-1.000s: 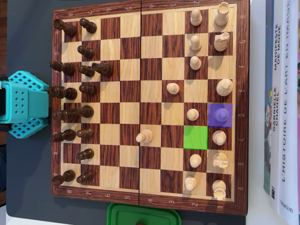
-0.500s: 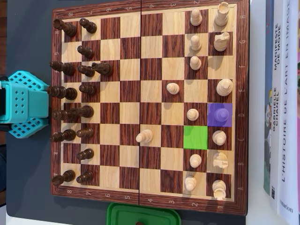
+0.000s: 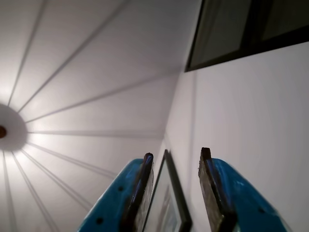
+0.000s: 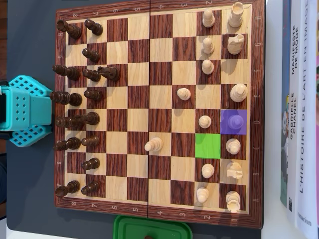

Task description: Play chess

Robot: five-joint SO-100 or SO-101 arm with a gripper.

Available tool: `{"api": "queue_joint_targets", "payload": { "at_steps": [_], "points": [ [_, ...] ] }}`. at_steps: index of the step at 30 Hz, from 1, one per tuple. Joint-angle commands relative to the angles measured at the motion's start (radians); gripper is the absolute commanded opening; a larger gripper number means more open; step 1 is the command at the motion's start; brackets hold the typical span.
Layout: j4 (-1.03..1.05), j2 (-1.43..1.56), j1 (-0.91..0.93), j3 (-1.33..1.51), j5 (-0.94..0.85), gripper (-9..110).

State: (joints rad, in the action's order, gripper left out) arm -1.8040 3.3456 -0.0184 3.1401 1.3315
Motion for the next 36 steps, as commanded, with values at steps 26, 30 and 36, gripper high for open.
{"api": "queue_joint_targets", "payload": {
  "at_steps": [26, 30, 36],
  "points": [
    [0.006, 0.000, 0.008, 0.011, -0.002, 15],
    [0.109, 0.000, 0.009, -0.044, -0.003, 15],
    [0.397, 0.000, 0.009, -0.144, -0.003, 15]
  ]
}}
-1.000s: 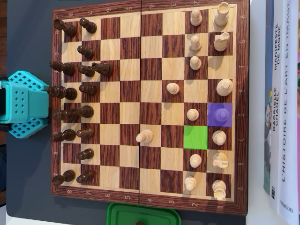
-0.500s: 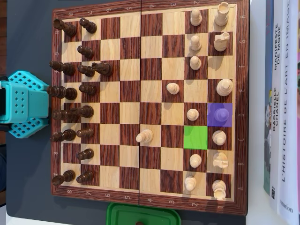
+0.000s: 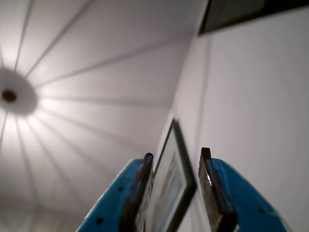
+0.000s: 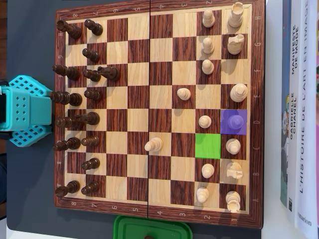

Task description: Play chess

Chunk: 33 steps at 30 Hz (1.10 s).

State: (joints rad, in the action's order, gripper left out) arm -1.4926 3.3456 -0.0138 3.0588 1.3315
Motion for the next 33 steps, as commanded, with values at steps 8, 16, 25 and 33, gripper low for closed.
{"api": "queue_joint_targets", "payload": {
  "at_steps": [8, 16, 25, 33],
  "points": [
    [0.512, 0.000, 0.003, -0.100, -0.003, 15],
    [0.819, 0.000, 0.003, -0.029, -0.005, 15],
    [1.042, 0.000, -0.002, 0.046, -0.005, 15],
    [1.818, -0.002, -0.008, -0.339, -0.101, 15]
  ]
}}
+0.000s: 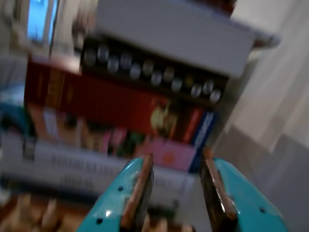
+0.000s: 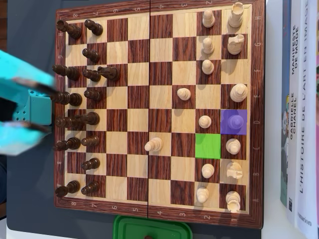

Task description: Play chess

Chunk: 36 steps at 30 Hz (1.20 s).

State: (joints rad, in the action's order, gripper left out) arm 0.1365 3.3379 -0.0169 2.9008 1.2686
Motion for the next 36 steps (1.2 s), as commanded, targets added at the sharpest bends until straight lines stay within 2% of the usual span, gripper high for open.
{"api": "queue_joint_targets", "payload": {
  "at_steps": [1, 4, 7, 15, 22, 30, 36],
  "points": [
    [0.287, 0.006, -0.003, -0.227, -0.046, 15],
    [0.492, 0.005, 0.003, -0.307, -0.046, 15],
    [0.604, -0.009, 0.006, -0.353, -0.040, 15],
    [0.635, -0.186, 0.028, -0.443, -0.044, 15],
    [0.680, -0.486, 0.017, -0.597, -0.046, 15],
    [0.980, -0.825, 0.029, -0.894, -0.048, 15],
    [1.118, -1.132, 0.029, -1.158, -0.046, 15]
  ]
}}
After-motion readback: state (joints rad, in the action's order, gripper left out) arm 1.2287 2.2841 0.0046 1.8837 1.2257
